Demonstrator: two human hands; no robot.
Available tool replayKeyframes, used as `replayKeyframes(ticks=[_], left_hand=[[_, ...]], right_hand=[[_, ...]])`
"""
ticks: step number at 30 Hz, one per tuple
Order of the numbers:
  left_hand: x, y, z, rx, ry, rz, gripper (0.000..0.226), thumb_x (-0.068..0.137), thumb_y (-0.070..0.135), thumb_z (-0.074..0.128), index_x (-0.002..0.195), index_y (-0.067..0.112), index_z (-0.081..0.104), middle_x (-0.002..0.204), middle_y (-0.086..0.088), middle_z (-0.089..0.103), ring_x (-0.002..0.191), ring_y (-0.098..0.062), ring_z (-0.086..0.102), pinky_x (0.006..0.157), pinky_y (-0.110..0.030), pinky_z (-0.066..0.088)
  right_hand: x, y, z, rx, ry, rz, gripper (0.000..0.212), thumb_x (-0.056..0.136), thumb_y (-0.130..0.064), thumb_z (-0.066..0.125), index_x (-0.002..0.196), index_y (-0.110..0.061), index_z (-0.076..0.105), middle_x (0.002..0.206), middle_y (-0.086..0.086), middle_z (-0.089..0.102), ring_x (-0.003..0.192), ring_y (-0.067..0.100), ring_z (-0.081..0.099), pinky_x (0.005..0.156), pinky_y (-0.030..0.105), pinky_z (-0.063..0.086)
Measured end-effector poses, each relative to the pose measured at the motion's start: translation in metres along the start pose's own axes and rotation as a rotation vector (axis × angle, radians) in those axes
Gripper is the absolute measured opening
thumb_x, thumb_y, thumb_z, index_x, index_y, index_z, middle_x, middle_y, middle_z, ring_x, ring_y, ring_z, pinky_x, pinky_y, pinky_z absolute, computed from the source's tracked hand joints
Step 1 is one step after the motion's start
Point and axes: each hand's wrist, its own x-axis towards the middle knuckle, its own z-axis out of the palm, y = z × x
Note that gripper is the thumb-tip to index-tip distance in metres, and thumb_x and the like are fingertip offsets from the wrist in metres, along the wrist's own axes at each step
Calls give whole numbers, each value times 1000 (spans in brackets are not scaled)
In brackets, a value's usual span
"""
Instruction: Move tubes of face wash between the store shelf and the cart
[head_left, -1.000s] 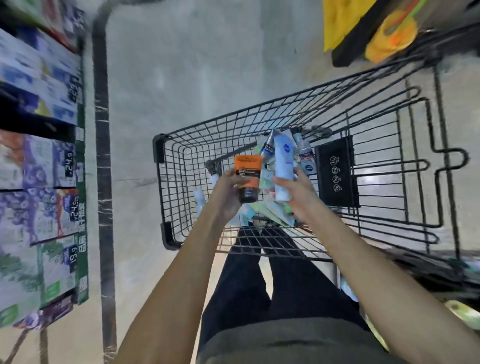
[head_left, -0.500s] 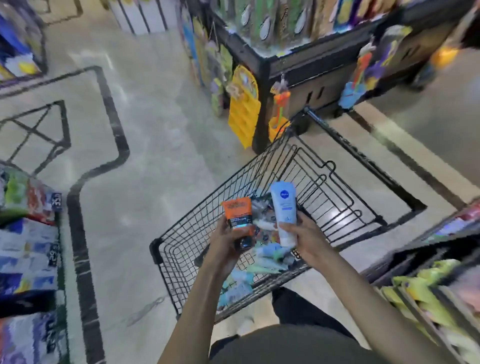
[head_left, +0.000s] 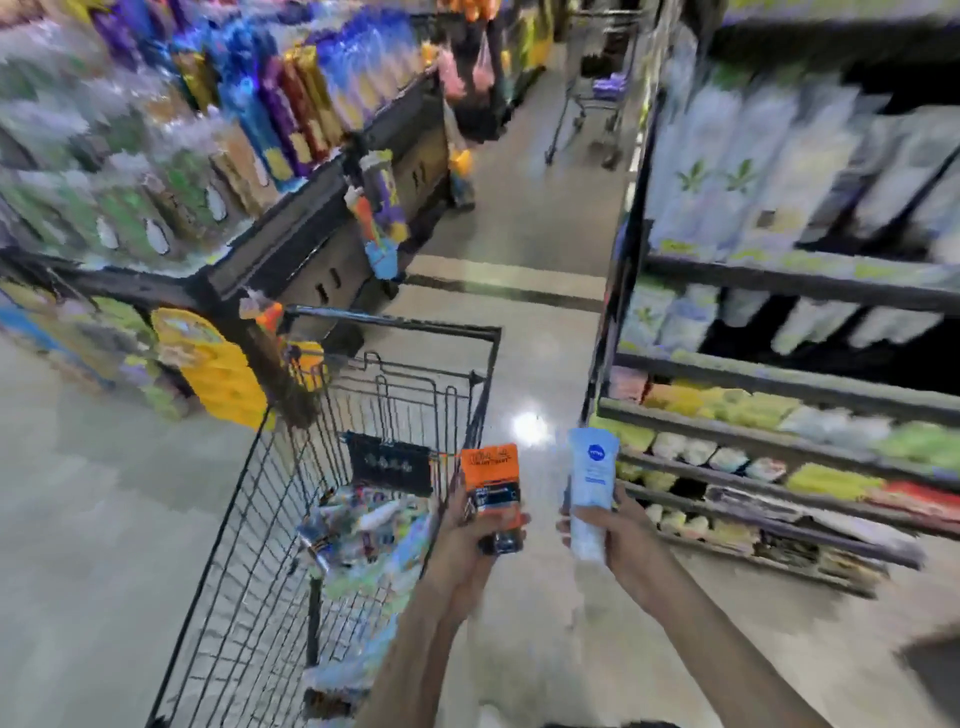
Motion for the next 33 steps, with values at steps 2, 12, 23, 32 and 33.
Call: replayKeyframes(ticks=[2,12,23,32,33], left_hand=[[6,-19,42,40,-57,-65,73,70,-1,82,137,0,54,127,-37,63,98,-41,69,76,-41,57],[-17,-163,298,242,-396,-257,56,77,-10,73,128,11,63,116,-26,70,97,-39,68,74,-44,55],[-39,-282,476,321,-528,-372,68,70,-9,78,134,6,57,125,-36,63,100,-44,68,67,-42,59],[-4,-332,577,285,-567,-365,53,79,-10,70,128,10,62,118,-26,72,99,-41,71,81,-46,56],[1,-337,590,278,-565,-352,53,78,-9,71,128,10,63,117,-25,72,96,-39,71,82,-45,55]], right_hand=[[-23,-7,-44,71,72,-39,63,66,-6,79,126,-15,61,102,20,74,87,40,69,75,47,60],[-164,-42,-279,228,390,-249,64,67,-9,80,128,-11,60,97,21,71,79,36,69,76,47,56],[-247,-69,-448,326,643,-295,57,71,-10,81,124,-3,61,88,21,71,75,36,68,71,44,55],[-232,-153,-561,312,614,-357,51,76,-10,81,124,-6,63,96,23,68,83,37,65,73,45,55],[-229,-166,-573,300,610,-363,46,79,-9,80,123,-8,65,97,23,68,85,36,64,76,45,55]])
